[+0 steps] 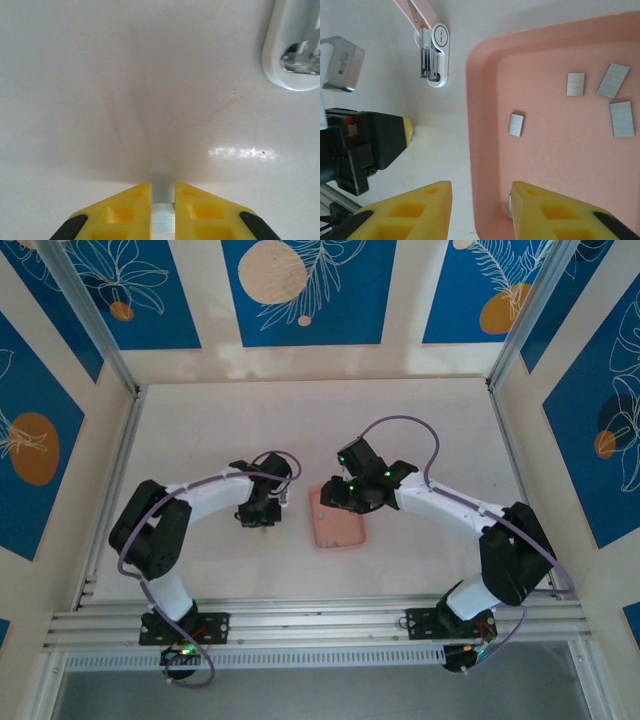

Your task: Load the staples into the stapler

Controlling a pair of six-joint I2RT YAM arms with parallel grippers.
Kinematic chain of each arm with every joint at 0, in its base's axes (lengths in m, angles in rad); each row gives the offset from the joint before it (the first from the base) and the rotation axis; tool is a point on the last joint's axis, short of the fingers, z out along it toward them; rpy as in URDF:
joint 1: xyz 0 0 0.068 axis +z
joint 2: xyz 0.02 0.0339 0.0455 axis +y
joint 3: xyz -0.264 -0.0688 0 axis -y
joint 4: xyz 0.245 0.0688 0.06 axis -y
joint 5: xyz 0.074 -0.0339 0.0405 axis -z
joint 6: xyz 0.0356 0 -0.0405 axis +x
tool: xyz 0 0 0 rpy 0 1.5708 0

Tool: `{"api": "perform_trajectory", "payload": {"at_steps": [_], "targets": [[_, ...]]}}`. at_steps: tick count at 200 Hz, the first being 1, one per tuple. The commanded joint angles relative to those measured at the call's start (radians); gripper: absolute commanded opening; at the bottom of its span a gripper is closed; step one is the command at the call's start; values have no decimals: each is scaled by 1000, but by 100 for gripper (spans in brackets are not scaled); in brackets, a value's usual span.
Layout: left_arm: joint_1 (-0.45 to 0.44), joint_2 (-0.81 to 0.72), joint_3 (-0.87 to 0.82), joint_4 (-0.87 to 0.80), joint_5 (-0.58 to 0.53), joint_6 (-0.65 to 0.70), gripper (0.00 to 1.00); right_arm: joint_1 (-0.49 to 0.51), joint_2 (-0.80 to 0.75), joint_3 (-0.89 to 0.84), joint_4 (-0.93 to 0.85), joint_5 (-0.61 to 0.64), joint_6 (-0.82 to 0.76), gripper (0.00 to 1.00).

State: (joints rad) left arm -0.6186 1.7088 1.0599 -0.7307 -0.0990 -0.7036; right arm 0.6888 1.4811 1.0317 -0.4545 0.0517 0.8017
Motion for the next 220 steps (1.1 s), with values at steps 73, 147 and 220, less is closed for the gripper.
{"api": "perform_trajectory", "payload": {"at_steps": [73, 147, 220], "targets": [[-8, -200, -99, 356, -133, 101, 11, -101, -94, -44, 82, 59, -22, 36], [-7, -105, -52, 439, -113, 202, 12, -164, -89, -28, 53, 135, 12, 36], [-6, -14, 20, 421, -15, 252, 12, -167, -85, -18, -10, 177, 56, 36]]}}
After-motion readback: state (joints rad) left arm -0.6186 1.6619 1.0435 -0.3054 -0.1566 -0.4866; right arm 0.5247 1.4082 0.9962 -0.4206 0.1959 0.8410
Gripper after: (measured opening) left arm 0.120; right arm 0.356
